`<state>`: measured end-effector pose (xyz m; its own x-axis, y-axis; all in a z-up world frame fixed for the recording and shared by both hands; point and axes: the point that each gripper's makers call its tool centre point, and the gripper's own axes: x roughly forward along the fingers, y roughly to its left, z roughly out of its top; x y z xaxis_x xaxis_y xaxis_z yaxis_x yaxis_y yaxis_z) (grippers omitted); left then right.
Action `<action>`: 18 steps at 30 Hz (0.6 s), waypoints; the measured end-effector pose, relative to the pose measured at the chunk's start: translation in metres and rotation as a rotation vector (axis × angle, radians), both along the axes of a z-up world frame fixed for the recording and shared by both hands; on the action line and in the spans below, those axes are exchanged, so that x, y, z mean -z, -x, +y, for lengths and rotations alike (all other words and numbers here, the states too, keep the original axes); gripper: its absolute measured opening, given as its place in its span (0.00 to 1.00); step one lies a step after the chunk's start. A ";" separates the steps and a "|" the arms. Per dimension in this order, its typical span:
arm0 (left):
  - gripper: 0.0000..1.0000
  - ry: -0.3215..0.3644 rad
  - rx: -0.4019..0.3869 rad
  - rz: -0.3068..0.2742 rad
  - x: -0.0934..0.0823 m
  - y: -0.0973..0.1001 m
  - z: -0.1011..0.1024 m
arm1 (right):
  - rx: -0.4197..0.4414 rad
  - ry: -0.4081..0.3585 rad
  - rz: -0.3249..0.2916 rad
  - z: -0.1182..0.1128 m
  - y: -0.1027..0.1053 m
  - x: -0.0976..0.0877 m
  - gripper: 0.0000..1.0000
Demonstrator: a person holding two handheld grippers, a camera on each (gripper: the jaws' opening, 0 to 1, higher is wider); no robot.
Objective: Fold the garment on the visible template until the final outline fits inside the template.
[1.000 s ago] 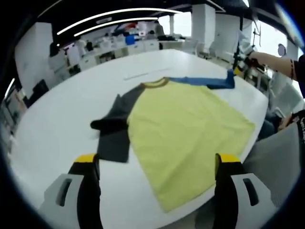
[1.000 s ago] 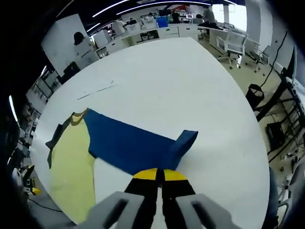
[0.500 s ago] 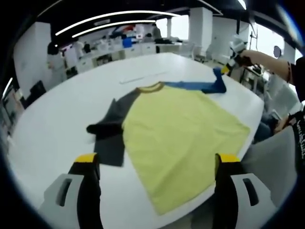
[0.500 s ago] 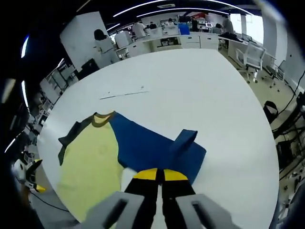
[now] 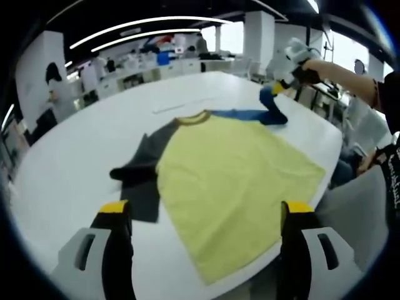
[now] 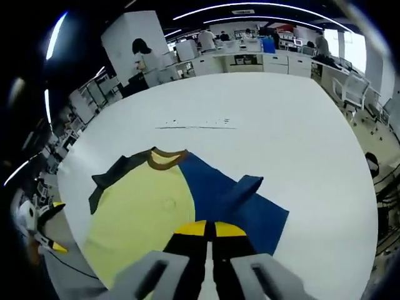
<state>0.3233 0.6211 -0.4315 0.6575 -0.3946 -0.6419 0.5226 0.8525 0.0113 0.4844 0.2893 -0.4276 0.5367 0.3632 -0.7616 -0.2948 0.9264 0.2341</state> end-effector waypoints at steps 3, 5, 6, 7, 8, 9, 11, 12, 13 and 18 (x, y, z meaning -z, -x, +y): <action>0.95 0.004 0.002 -0.002 -0.001 0.000 0.001 | -0.035 0.007 0.002 0.013 0.000 0.001 0.00; 0.96 0.006 0.001 -0.003 -0.002 0.001 0.001 | -0.048 0.012 0.000 0.018 -0.001 0.001 0.00; 0.96 0.007 -0.001 -0.004 -0.002 0.000 0.002 | -0.057 0.011 0.001 0.023 -0.001 0.001 0.00; 0.96 0.008 -0.002 -0.004 -0.001 0.000 0.003 | -0.062 0.008 0.001 0.025 -0.001 0.001 0.00; 0.96 0.009 -0.003 -0.001 -0.001 0.001 0.004 | -0.069 0.007 0.000 0.029 -0.001 0.000 0.00; 0.96 0.009 -0.004 -0.001 0.000 0.001 0.004 | -0.073 0.007 0.000 0.032 -0.001 0.000 0.00; 0.96 0.010 -0.006 0.001 0.000 0.001 0.005 | -0.085 0.009 -0.007 0.039 -0.003 -0.001 0.00; 0.96 0.011 -0.006 0.002 0.001 0.001 0.005 | -0.088 0.007 -0.011 0.044 -0.004 -0.002 0.00; 0.96 0.012 -0.006 0.002 0.001 0.001 0.005 | -0.091 0.004 -0.013 0.046 -0.005 -0.002 0.00; 0.96 0.015 -0.003 0.004 0.001 0.001 0.004 | -0.124 -0.019 -0.021 0.067 -0.014 -0.003 0.00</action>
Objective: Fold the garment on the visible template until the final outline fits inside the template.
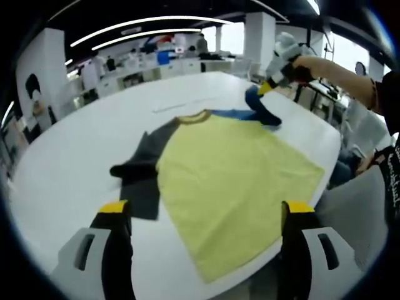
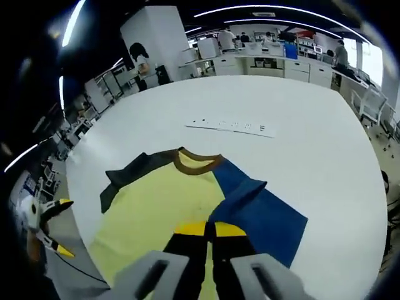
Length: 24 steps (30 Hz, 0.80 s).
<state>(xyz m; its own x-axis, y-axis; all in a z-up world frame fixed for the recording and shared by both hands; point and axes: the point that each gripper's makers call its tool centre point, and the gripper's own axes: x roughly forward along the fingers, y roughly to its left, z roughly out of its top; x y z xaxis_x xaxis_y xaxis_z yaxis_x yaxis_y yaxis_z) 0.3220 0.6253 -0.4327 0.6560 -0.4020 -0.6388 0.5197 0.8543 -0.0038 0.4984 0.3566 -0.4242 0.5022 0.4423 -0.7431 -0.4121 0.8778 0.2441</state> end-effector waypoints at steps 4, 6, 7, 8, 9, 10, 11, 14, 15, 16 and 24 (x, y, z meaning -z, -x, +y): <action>0.96 0.025 -0.006 -0.002 -0.002 -0.001 -0.001 | -0.022 -0.004 -0.004 0.017 -0.004 0.000 0.00; 0.97 0.032 -0.010 -0.003 -0.002 -0.001 0.000 | -0.037 -0.011 -0.005 0.028 -0.004 -0.001 0.00; 0.97 0.031 -0.012 -0.003 -0.002 -0.001 0.001 | -0.045 -0.016 -0.005 0.034 -0.004 -0.001 0.00; 0.97 0.030 -0.013 -0.003 -0.002 -0.001 0.001 | -0.049 -0.018 -0.005 0.037 -0.004 -0.001 0.00; 0.97 0.029 -0.016 -0.001 -0.001 -0.001 0.002 | -0.053 -0.018 -0.007 0.043 -0.004 -0.001 0.00; 0.97 0.028 -0.017 0.001 0.000 -0.001 0.003 | -0.060 -0.016 -0.010 0.046 -0.004 -0.001 0.00; 0.97 0.028 -0.017 0.003 0.001 -0.001 0.003 | -0.063 -0.013 -0.011 0.049 -0.004 -0.001 0.00; 0.98 0.027 -0.017 0.007 0.003 0.000 0.002 | -0.084 0.019 -0.026 0.062 -0.004 0.000 0.00; 0.98 0.027 -0.016 0.008 0.003 0.000 0.002 | -0.097 0.031 -0.031 0.066 -0.004 0.001 0.00; 0.98 0.028 -0.016 0.010 0.004 0.001 0.001 | -0.098 0.034 -0.032 0.068 -0.004 0.002 0.00; 0.98 0.027 -0.021 0.017 0.006 0.002 0.003 | -0.132 0.020 -0.043 0.104 -0.004 0.001 0.00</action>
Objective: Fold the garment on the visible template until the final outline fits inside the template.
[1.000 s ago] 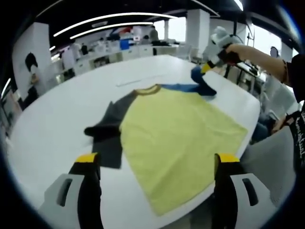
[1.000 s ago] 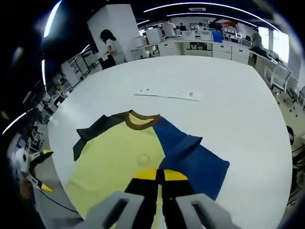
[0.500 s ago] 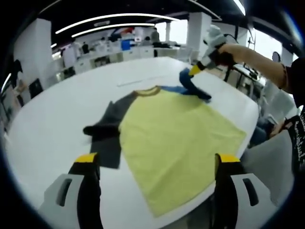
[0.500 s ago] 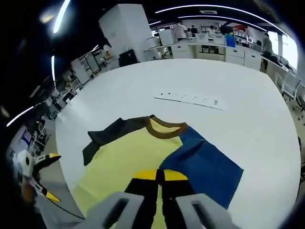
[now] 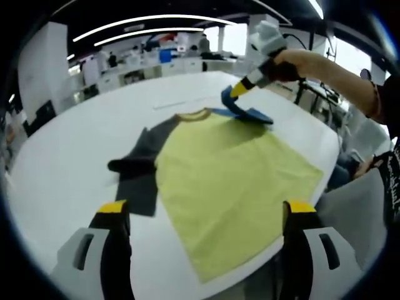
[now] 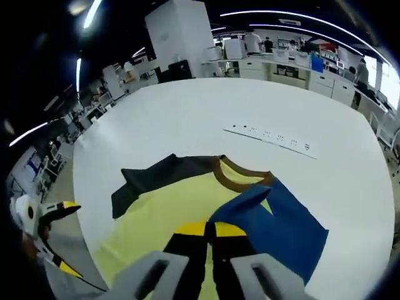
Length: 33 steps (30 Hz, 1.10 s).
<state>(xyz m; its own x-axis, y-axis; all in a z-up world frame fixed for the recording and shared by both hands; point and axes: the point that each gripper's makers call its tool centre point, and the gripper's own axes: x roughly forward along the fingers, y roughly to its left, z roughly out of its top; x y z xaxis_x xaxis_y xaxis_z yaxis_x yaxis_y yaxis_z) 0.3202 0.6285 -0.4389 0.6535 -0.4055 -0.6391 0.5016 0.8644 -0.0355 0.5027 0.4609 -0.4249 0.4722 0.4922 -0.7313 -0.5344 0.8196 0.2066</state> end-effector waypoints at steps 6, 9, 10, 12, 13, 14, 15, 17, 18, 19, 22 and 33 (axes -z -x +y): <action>0.98 0.002 -0.010 -0.003 0.000 -0.001 0.002 | -0.033 -0.039 -0.007 0.029 0.002 -0.007 0.00; 0.98 0.002 -0.013 -0.002 0.000 0.000 0.002 | -0.049 -0.043 -0.009 0.039 0.003 -0.007 0.00; 0.98 0.003 -0.014 -0.001 0.001 0.000 0.002 | -0.054 -0.044 -0.011 0.043 0.003 -0.007 0.00; 0.98 0.003 -0.017 0.002 0.002 0.001 0.003 | -0.063 -0.049 -0.009 0.048 0.004 -0.006 0.00; 0.98 0.003 -0.018 0.003 0.002 0.001 0.003 | -0.065 -0.050 -0.009 0.049 0.004 -0.006 0.00; 0.98 0.002 -0.020 0.006 0.003 0.002 0.004 | -0.069 -0.050 -0.010 0.051 0.004 -0.006 0.00; 0.98 0.002 -0.021 0.007 0.003 0.002 0.005 | -0.073 -0.049 -0.011 0.053 0.004 -0.005 0.00; 0.99 0.002 -0.025 0.008 0.004 0.002 0.006 | -0.083 -0.050 -0.016 0.057 0.005 -0.005 0.00; 0.99 0.001 -0.028 0.009 0.005 0.002 0.007 | -0.088 -0.054 -0.017 0.060 0.006 -0.005 0.00; 0.99 0.000 -0.029 0.010 0.005 0.002 0.008 | -0.092 -0.056 -0.015 0.062 0.006 -0.004 0.00; 0.99 -0.002 -0.033 0.012 0.006 0.002 0.009 | -0.114 -0.061 -0.015 0.070 0.010 -0.002 0.00; 0.99 -0.003 -0.045 0.021 0.010 0.004 0.013 | -0.175 -0.093 -0.016 0.097 0.016 0.003 0.00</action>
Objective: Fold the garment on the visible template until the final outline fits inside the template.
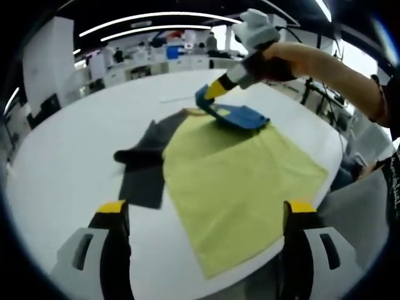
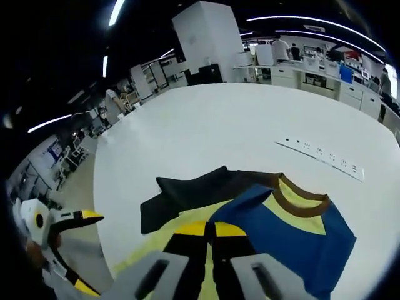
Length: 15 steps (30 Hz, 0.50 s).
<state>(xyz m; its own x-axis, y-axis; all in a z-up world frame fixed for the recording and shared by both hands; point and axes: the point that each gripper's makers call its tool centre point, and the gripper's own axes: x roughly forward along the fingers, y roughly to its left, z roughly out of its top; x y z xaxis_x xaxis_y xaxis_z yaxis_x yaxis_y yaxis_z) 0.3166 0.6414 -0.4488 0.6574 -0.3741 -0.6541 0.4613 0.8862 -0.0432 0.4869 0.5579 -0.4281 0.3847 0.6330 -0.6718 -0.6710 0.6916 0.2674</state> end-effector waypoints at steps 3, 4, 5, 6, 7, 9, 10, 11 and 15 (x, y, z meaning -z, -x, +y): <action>0.99 0.000 -0.005 0.002 0.001 0.000 0.001 | -0.016 0.000 0.003 0.006 0.003 0.002 0.00; 0.99 0.000 -0.007 0.003 0.002 0.000 0.002 | -0.022 -0.001 0.005 0.007 0.004 0.003 0.00; 0.99 0.000 -0.008 0.005 0.002 0.001 0.002 | -0.028 -0.002 0.004 0.009 0.005 0.003 0.00; 0.99 -0.001 -0.011 0.008 0.003 0.001 0.003 | -0.035 -0.004 0.003 0.011 0.006 0.004 0.00; 0.99 -0.002 -0.012 0.009 0.003 0.001 0.003 | -0.044 -0.007 0.000 0.013 0.007 0.005 0.00; 0.99 -0.001 -0.012 0.010 0.004 0.002 0.003 | -0.048 -0.009 0.003 0.016 0.008 0.007 0.00; 0.99 -0.001 -0.013 0.010 0.004 0.002 0.003 | -0.049 -0.009 0.004 0.017 0.008 0.008 0.00; 0.99 -0.001 -0.012 0.010 0.004 0.002 0.003 | -0.051 -0.010 0.005 0.018 0.009 0.010 0.00; 0.99 -0.002 -0.014 0.011 0.005 0.001 0.004 | -0.065 -0.012 0.007 0.025 0.012 0.015 0.00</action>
